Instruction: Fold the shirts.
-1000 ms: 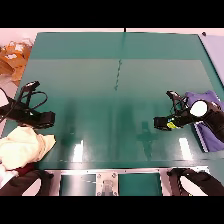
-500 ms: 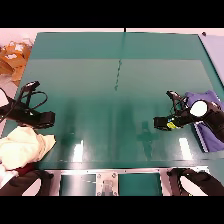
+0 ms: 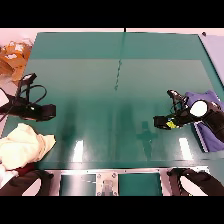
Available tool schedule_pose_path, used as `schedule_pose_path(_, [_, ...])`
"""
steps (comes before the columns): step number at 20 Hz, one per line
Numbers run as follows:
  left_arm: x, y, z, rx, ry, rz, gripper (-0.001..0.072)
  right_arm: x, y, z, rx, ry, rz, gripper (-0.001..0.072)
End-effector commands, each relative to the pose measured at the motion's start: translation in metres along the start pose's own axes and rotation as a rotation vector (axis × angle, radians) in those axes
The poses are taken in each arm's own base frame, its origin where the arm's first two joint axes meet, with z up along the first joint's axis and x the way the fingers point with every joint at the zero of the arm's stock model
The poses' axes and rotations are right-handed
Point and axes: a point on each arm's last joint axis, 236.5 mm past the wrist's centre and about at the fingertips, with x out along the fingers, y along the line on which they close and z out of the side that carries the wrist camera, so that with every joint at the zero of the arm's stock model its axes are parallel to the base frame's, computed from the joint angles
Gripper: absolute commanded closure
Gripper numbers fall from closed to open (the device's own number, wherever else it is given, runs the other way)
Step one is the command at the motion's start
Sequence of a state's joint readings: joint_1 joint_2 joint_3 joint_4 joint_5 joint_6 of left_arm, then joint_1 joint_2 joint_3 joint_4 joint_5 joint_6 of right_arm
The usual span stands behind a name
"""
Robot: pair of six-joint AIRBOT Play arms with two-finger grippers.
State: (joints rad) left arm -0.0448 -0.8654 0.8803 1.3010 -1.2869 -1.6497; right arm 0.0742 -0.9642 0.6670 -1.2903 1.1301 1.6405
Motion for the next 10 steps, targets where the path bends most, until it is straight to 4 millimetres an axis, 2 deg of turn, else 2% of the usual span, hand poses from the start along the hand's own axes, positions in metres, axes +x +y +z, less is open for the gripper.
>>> schedule_pose_path(1, [-0.001,0.0,0.024,0.002,-0.104,-0.002,0.0687,0.0,0.001,0.004,-0.001,-0.019,0.002,0.0694])
schedule_pose_path(2, [-0.001,0.01,0.022,0.016,-0.095,0.041,0.0623,0.0,0.001,0.004,-0.001,-0.019,0.002,0.0695])
schedule_pose_path(3, [-0.002,0.027,0.013,0.036,-0.053,0.113,0.0189,0.0,0.001,0.005,-0.001,-0.02,0.002,0.0695])
schedule_pose_path(4, [-0.005,0.047,0.0,0.023,0.002,0.201,-0.001,0.0,0.001,0.005,-0.001,-0.02,0.002,0.0695])
schedule_pose_path(7, [-0.02,0.108,-0.058,-0.077,0.223,0.472,-0.0013,0.0,0.001,0.004,-0.001,-0.019,0.002,0.0694])
schedule_pose_path(8, [-0.02,0.12,-0.075,-0.091,0.285,0.523,-0.0013,0.0,0.001,0.005,-0.001,-0.02,0.002,0.0695])
schedule_pose_path(10, [-0.004,0.135,-0.105,-0.084,0.376,0.562,-0.0013,0.0,0.001,0.005,-0.001,-0.02,0.002,0.0694])
